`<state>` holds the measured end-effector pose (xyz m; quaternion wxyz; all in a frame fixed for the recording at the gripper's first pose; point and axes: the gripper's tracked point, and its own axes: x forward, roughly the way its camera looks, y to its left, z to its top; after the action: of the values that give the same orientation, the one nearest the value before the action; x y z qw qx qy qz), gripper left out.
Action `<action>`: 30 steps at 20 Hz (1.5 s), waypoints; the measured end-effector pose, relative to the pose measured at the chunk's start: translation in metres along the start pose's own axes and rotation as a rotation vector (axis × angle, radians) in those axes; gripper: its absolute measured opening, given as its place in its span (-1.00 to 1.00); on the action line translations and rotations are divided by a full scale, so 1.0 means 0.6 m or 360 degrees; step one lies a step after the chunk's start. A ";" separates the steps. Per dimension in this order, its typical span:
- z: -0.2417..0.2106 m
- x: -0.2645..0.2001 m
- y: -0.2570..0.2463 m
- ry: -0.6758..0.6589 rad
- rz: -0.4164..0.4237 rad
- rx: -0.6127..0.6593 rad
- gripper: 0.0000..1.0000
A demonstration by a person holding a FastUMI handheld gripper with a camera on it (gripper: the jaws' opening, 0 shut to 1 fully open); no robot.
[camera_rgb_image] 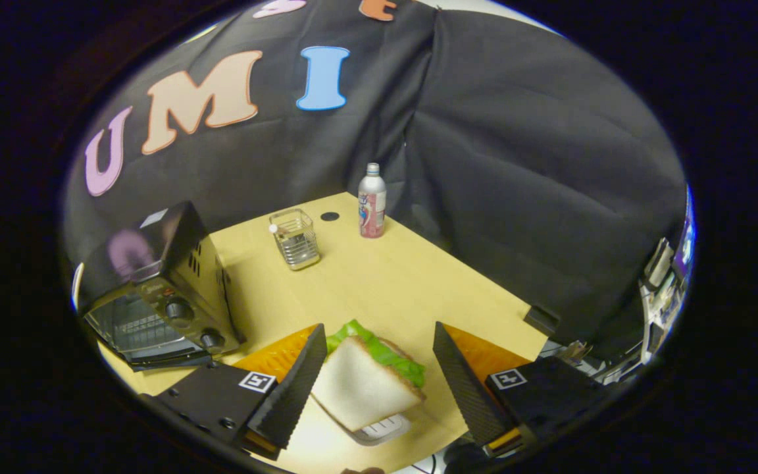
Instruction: Open the toaster oven, put the food inside, and close the toaster oven door.
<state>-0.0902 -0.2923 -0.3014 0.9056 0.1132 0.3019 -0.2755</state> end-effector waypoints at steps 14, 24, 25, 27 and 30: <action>-0.123 0.051 -0.013 0.0285 0.0472 0.0111 0.57; -0.078 0.018 0.039 0.0185 0.0581 0.0294 -0.32; -0.070 0.012 0.041 0.0165 0.0573 0.0296 -0.32; -0.061 -0.001 0.040 0.0141 0.0550 0.0288 -0.32; -0.050 -0.019 0.051 0.0118 0.0534 0.0336 -0.33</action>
<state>-0.0952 -0.2512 -0.3168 0.9102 0.2662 0.2815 -0.1464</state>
